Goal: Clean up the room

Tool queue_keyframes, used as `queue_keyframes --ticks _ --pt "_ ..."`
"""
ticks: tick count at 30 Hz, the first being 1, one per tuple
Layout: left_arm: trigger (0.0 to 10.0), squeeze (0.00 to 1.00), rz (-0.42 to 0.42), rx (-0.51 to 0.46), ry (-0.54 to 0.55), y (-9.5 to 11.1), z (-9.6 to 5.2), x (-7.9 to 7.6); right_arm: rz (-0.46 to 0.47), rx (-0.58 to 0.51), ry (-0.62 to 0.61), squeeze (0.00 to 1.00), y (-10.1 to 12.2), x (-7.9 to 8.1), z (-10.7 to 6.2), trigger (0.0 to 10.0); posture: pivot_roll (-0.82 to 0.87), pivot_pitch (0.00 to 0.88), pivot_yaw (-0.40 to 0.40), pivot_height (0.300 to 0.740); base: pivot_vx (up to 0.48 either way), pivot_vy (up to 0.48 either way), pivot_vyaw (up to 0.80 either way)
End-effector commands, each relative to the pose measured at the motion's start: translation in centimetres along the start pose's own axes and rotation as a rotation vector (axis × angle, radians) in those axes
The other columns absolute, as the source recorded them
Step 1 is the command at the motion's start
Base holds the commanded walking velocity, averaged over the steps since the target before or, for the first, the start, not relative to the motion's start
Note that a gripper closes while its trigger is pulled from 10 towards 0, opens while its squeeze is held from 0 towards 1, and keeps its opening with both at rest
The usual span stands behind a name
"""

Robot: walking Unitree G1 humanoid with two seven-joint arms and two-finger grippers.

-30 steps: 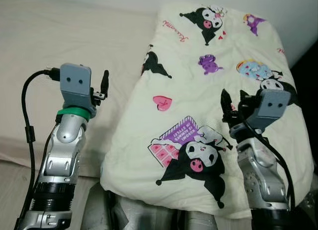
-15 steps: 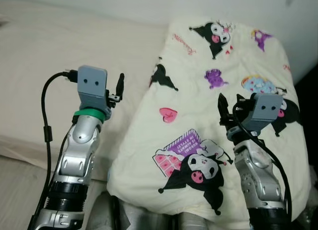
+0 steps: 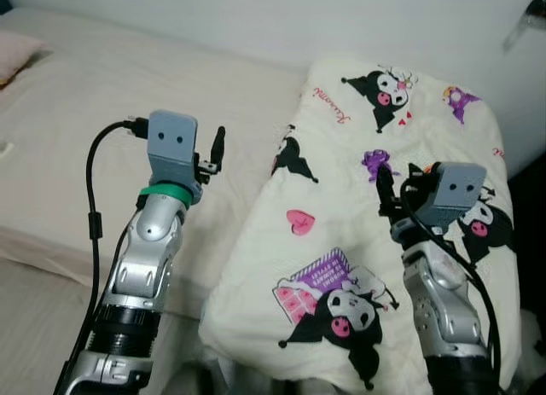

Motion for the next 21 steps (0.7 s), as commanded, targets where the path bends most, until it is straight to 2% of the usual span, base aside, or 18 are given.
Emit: queue_keyframes --ticks 1,12,21 --pt "10.0 0.0 -0.004 0.032 -0.014 -0.7 -0.1 -0.4 -0.006 0.01 -0.031 0.0 -0.4 -0.7 -0.3 10.0 -0.04 0.073 -0.001 0.74 0.0 0.0 0.0" --pt "10.0 0.0 0.002 0.029 -0.006 -0.4 0.1 0.3 -0.007 0.002 -0.046 0.0 -0.4 -0.8 -0.2 10.0 -0.04 0.068 0.015 0.74 0.0 0.0 0.0" --pt "10.0 0.0 0.013 0.037 -0.005 -0.5 0.0 0.8 -0.027 0.002 -0.041 0.0 -0.7 0.0 -0.1 10.0 -0.05 0.059 0.028 0.74 0.0 0.0 0.0"
Point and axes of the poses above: a point about 5 cm out from each wrist's last joint towards the gripper, its own z axis pointing out of the wrist towards the gripper, its own y axis along the axis of the wrist's last joint, x = y × z, the point moved 2 cm from there along z, pointing out of the wrist towards the gripper, and after that the axes turned 1 degree about z, right-handed, at the moved point
